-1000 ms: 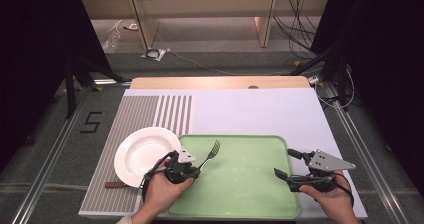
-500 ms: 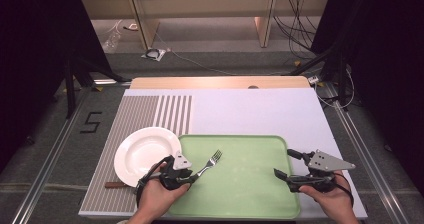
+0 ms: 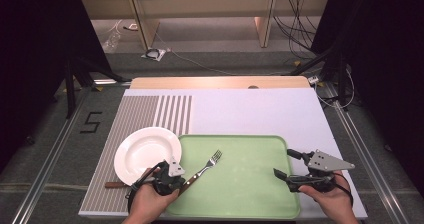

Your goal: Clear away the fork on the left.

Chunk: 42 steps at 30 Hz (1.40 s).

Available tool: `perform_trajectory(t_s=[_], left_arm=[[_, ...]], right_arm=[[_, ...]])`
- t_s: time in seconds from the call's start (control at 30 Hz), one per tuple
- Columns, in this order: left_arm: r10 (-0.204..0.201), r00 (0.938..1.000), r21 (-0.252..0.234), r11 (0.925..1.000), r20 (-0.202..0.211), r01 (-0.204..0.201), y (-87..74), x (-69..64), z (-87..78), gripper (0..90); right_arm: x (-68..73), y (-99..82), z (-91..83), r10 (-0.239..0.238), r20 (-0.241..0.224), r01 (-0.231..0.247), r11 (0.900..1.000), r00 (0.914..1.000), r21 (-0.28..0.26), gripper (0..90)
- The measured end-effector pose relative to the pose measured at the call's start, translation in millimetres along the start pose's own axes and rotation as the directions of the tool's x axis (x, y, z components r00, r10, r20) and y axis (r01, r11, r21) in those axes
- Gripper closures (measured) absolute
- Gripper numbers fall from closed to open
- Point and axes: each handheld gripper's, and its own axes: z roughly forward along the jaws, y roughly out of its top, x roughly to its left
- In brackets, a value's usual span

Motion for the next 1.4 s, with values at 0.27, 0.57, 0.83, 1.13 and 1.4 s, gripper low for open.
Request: perform_trajectory(t_s=[0.27, 0.57, 0.83, 1.13, 1.4], left_arm=[[0.014, 0.9998, 0.030, 0.9994, 0.017, -0.015, -2.8, -4.2, 3.0, 89.8], [0.064, 0.9932, 0.022, 0.9976, 0.097, -0.066, -1.1, -21.8, 2.7, 89.8], [0.109, 0.9810, -0.005, 0.9940, 0.160, -0.109, 3.7, -32.8, 6.6, 89.8], [0.146, 0.9712, -0.048, 0.9891, 0.189, -0.139, 7.3, -40.2, 11.4, 89.5], [0.163, 0.9673, -0.062, 0.9862, 0.195, -0.153, 9.4, -42.3, 13.4, 87.9]], right_arm=[[0.0, -0.2, 0.1, -0.002, 0.003, 0.002, 1.0000, 1.0000, 0.004, 19.2], [0.0, -0.2, 0.8, -0.002, 0.004, 0.002, 0.9999, 1.0000, 0.012, 19.3], [0.9, 0.1, 2.2, -0.001, -0.002, 0.001, 1.0000, 1.0000, 0.001, 19.5], [2.8, 1.2, 3.5, -0.006, -0.007, 0.006, 0.9999, 1.0000, 0.012, 20.4], [3.1, 1.3, 4.9, -0.007, -0.010, 0.007, 1.0000, 0.9999, 0.002, 20.6]])
